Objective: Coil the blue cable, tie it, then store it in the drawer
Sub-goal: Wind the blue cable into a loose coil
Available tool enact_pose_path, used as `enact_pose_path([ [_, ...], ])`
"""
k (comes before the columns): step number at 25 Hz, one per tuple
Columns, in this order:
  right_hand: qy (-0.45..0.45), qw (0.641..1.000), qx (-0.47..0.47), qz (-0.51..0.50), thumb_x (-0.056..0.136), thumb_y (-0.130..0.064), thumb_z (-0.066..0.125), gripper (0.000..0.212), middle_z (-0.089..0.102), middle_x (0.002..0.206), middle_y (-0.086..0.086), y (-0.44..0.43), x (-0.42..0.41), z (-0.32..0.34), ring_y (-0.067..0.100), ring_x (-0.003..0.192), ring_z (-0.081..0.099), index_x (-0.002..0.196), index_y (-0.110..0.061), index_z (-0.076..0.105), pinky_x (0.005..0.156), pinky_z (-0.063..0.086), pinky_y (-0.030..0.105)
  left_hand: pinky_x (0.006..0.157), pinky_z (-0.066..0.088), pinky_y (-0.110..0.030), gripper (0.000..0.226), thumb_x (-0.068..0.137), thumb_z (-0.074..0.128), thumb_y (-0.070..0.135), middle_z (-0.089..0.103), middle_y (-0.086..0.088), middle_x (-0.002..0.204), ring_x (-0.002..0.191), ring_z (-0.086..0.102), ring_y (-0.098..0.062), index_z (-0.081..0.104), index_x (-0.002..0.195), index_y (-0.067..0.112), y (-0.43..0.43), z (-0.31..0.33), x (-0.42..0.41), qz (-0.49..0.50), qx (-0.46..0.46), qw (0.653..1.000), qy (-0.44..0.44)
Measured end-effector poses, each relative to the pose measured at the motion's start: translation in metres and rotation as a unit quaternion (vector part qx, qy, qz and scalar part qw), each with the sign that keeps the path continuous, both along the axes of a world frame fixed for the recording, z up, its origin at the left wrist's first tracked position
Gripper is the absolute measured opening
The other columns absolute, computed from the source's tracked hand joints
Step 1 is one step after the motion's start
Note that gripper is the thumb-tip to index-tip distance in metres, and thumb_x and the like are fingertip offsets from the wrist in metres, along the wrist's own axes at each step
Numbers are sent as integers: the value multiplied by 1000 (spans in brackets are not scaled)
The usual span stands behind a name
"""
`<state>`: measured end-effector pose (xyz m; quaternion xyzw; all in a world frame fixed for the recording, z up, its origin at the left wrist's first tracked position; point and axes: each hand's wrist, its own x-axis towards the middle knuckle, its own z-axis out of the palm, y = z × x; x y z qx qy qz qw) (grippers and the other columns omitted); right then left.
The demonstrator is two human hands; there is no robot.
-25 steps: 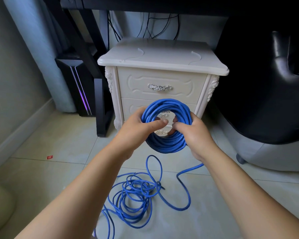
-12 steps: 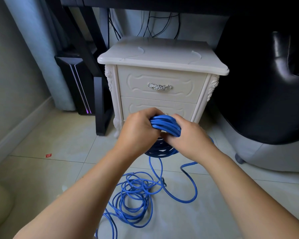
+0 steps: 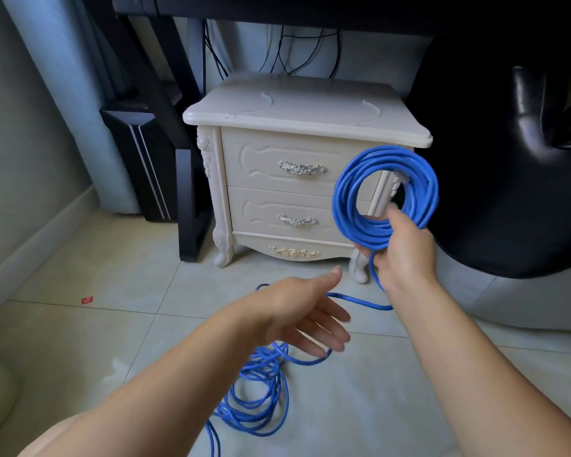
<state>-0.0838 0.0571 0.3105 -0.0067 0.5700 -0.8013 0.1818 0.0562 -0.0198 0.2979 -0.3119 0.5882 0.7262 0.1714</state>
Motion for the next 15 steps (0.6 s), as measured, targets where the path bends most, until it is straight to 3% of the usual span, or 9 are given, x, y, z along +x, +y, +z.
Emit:
enact_pose_path([
  [3, -82, 993, -72, 47, 99, -18, 51, 12, 70, 85, 12, 2, 1, 5, 27, 75, 71, 97, -9, 57, 60, 58, 35, 64, 60, -33, 32, 97, 56, 36, 72, -16, 95, 79, 72, -23, 58, 102, 4, 9, -14, -12, 207, 123, 970, 40],
  [5, -122, 984, -91, 97, 99, -16, 49, 15, 69, 96, 19, 6, -4, 5, 32, 79, 72, 108, -6, 55, 57, 57, 33, 67, 60, -30, 9, 96, 54, 11, 73, -12, 88, 76, 72, -19, 59, 98, 4, -2, -9, -16, 292, 174, 935, 103],
  [6, -131, 981, -83, 115, 99, -14, 48, 19, 68, 98, 21, 9, -7, 3, 34, 78, 72, 114, -6, 55, 56, 57, 33, 70, 60, -30, 10, 95, 51, 3, 74, -10, 91, 79, 72, -17, 60, 99, 4, -11, -5, -15, 314, 178, 923, 131],
  [9, -98, 988, 18, 116, 96, -9, 50, 22, 68, 95, 23, 13, -13, 1, 36, 78, 72, 116, 0, 55, 54, 57, 37, 82, 58, -31, 23, 90, 53, -5, 73, -6, 113, 97, 70, -16, 67, 102, 10, -31, 6, -8, 338, 93, 915, 199],
  [11, -42, 986, 120, 112, 94, -6, 52, 10, 67, 79, 19, 14, -11, 3, 30, 62, 70, 103, -3, 55, 48, 55, 35, 94, 53, -34, 30, 88, 59, -3, 71, 1, 120, 111, 66, -14, 70, 109, 15, -35, 11, -3, 317, 6, 919, 233],
  [13, 41, 956, 247, 150, 94, -9, 54, 4, 67, 76, 18, 13, -5, 1, 26, 53, 68, 97, -6, 55, 45, 55, 35, 103, 46, -33, 38, 87, 63, 2, 70, 12, 120, 117, 61, -7, 69, 116, 26, -38, 15, 0, 268, -71, 922, 271],
  [15, 131, 898, 357, 221, 94, -14, 56, 5, 69, 85, 19, 11, 6, -3, 31, 63, 69, 92, -10, 58, 50, 59, 41, 101, 43, -23, 43, 86, 68, 8, 69, 24, 112, 113, 60, 4, 66, 118, 36, -42, 18, 2, 201, -130, 922, 303],
])
